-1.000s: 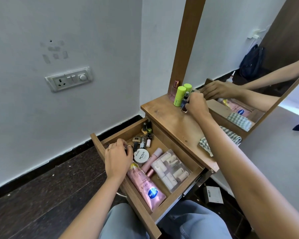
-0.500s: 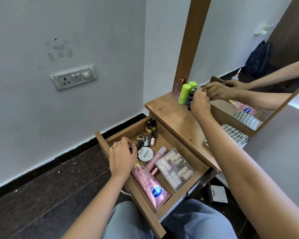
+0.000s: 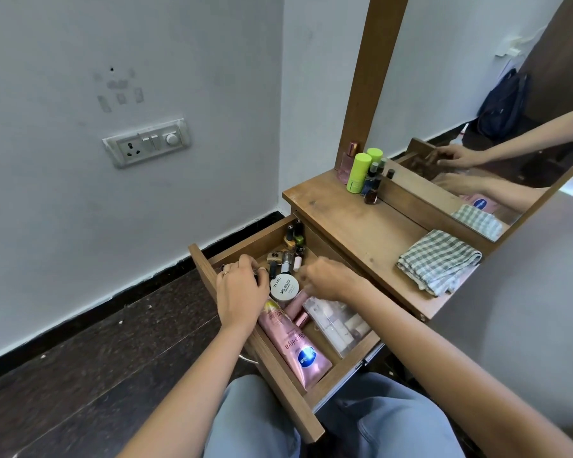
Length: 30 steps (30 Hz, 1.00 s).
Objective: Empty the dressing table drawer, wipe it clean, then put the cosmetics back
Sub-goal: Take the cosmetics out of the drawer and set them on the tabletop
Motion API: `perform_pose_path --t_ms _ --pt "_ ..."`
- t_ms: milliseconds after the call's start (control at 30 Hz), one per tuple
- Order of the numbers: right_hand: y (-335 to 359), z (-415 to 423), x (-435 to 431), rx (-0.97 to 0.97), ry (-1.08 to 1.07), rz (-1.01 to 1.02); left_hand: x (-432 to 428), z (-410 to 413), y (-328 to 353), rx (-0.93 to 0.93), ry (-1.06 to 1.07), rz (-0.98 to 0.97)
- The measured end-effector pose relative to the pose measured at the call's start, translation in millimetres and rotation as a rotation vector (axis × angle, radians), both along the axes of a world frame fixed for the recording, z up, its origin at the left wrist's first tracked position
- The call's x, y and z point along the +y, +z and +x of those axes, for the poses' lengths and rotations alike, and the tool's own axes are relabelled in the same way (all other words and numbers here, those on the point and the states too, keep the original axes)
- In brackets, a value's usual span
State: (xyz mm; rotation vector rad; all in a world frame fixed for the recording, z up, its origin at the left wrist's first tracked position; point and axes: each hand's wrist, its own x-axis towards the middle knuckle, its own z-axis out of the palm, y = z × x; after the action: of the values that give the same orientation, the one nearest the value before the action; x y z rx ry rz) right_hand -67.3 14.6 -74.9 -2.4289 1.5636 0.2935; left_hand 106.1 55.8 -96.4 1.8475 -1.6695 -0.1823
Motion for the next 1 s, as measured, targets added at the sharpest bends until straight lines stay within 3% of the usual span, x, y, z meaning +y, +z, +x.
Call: perform_pose_path --t_ms 100,267,633,833,1000 --pt "-12 -2 -8 0.018 -0.105 0.044 -1 0 0 -0.001 -0.003 0.0" --pt "-15 0 -18 -0.11 -0.27 0.153 -1 0 0 -0.002 0.001 0.004" --pt "-24 21 -18 -0.423 -0.58 0.142 0 0 2 -0.014 0.004 0.013" --pt "8 24 -2 -0.594 -0.468 -0.085 0 0 2 -0.026 0.007 0.01" --pt "82 2 1 -0.778 -0.386 -0.204 1 -1 4 -0.035 0.004 0.012"
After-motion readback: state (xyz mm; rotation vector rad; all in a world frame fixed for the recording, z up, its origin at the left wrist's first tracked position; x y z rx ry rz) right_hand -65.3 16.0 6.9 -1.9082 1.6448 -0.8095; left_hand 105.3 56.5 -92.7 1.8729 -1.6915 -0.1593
